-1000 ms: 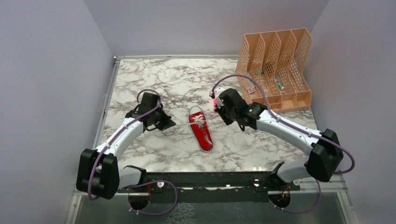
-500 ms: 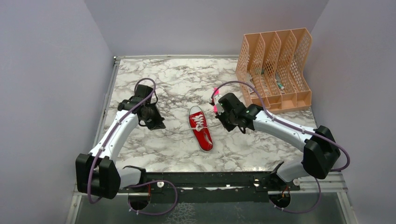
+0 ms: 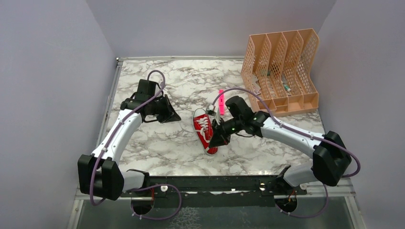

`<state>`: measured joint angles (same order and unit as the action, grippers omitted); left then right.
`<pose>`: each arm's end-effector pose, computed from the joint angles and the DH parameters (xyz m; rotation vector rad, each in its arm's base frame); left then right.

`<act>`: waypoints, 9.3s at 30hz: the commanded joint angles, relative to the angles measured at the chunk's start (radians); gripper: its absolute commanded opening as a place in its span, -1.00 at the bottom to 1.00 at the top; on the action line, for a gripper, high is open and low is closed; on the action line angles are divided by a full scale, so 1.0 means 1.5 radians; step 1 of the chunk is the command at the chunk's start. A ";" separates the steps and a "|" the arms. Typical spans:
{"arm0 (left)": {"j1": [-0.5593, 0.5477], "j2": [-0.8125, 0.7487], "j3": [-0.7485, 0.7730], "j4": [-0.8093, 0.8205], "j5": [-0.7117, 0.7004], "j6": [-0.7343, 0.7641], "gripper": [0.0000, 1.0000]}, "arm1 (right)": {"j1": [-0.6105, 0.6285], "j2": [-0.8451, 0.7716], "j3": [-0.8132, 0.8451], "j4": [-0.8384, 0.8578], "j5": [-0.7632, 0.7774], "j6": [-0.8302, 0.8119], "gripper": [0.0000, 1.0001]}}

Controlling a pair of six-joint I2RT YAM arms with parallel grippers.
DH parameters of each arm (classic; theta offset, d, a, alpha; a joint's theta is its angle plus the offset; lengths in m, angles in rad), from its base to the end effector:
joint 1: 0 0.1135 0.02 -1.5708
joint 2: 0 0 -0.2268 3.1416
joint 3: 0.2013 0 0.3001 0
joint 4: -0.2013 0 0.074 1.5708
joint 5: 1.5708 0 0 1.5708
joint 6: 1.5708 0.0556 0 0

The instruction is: Tie the shoes

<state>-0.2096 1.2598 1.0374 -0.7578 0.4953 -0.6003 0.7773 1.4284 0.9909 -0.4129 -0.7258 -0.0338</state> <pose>0.3066 -0.0922 0.2210 -0.3132 2.6290 -0.9298 0.2278 0.2759 0.1809 -1.2957 2.1249 1.2087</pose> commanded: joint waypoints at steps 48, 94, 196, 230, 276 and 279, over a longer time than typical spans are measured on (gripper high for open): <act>-0.017 0.040 -0.256 -0.025 -0.205 -0.040 -1.00 | -0.149 0.035 -0.027 0.179 0.564 0.378 -0.99; 0.223 0.062 -0.201 -0.045 -0.453 -0.141 -1.00 | -0.203 0.044 -0.130 0.174 0.531 0.188 -0.99; -0.232 0.071 -0.318 0.612 -0.002 -0.080 -0.86 | -0.015 0.306 0.143 0.149 0.144 0.472 -0.45; -0.227 0.067 -0.335 0.612 0.019 -0.133 -0.95 | -0.056 0.271 0.175 0.192 0.183 0.303 -0.72; -0.167 0.170 -0.238 0.589 0.143 -0.167 -1.00 | -0.075 -0.012 -0.077 0.299 0.130 0.033 -0.01; -0.155 0.169 -0.243 0.591 0.161 -0.187 -1.00 | -0.051 -0.016 -0.105 0.347 0.164 0.011 0.00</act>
<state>-0.4686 1.5063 0.6529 0.1181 0.6598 -0.8268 0.6579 1.4456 0.8669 -0.1360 -0.5217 0.0967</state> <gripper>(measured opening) 0.005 0.496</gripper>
